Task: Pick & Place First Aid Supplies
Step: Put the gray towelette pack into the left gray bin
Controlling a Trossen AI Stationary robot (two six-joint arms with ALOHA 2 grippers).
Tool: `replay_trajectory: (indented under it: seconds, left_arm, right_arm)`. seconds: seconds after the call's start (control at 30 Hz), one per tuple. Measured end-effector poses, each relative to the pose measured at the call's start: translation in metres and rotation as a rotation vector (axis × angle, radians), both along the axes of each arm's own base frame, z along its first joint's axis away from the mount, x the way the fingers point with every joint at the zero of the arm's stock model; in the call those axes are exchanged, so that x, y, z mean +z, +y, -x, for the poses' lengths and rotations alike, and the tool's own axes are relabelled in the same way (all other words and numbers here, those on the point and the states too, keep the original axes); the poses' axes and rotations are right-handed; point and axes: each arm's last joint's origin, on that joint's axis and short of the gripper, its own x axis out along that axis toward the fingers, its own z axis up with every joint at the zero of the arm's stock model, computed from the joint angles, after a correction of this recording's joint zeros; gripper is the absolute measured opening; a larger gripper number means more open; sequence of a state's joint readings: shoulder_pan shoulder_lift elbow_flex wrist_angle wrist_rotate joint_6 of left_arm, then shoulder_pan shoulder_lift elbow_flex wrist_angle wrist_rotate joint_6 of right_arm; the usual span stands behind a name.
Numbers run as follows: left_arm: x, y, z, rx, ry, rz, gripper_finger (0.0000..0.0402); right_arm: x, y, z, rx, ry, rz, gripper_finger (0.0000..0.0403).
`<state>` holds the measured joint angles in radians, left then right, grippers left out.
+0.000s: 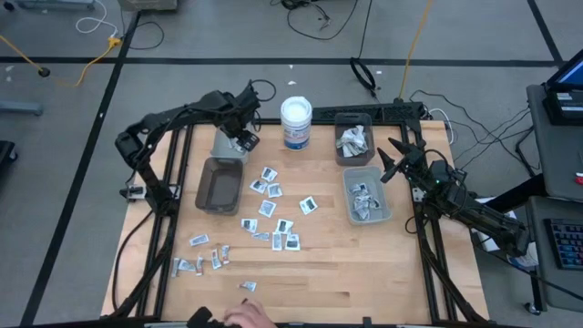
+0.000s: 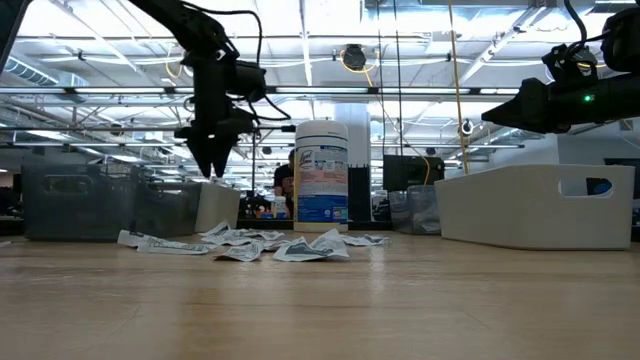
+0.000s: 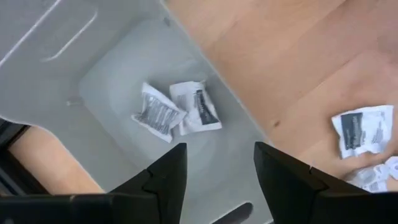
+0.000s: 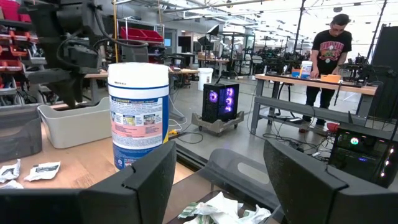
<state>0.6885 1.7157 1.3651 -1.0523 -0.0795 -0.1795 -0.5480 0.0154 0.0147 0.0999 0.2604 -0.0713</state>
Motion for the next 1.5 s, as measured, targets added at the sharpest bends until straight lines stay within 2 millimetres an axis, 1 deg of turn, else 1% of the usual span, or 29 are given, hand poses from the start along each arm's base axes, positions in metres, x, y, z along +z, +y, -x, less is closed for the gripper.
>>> replay_trajectory:
  seconds: [0.13,0.27,0.5,0.67,0.77,0.87,0.97,1.2,1.37,1.5]
  left_arm:
    - [0.000,-0.021,-0.017,-0.071,-0.009,0.000,0.0193]
    - [0.000,-0.049,-0.034,-0.159,-0.011,0.002,0.0198]
    - [0.000,-0.113,-0.062,-0.377,-0.048,0.075,0.0200]
    - [0.000,-0.159,-0.072,-0.523,-0.067,0.136,0.0200]
    - [0.000,-0.182,-0.075,-0.577,-0.069,0.156,0.0200]
    - [0.000,-0.199,-0.076,-0.592,-0.068,0.166,0.0200]
    - [0.000,-0.207,-0.077,-0.575,-0.075,0.176,0.0200]
    - [0.004,-0.201,-0.091,-0.586,-0.222,0.123,0.0200]
    - [-0.006,-0.198,-0.100,-0.582,-0.182,0.139,0.0200]
    - [-0.002,-0.194,-0.113,-0.621,-0.166,0.144,0.0200]
  right_arm:
    - [0.000,0.000,0.000,0.000,0.000,0.000,0.0238]
    - [0.000,0.000,0.000,0.000,0.000,0.000,0.0238]
    - [0.000,0.000,0.000,0.000,0.000,0.000,0.0238]
    - [0.000,0.000,0.000,0.000,0.000,0.000,0.0238]
    - [0.000,0.000,0.000,0.000,0.000,0.000,0.0238]
    - [0.000,0.000,0.000,0.000,0.000,0.000,0.0238]
    - [0.000,0.000,0.000,0.000,0.000,0.000,0.0238]
    - [0.000,0.000,0.000,0.000,0.000,0.000,0.0238]
    - [0.000,0.000,0.000,0.000,0.000,0.000,0.0238]
    - [0.000,0.000,0.000,0.000,0.000,0.000,0.0238]
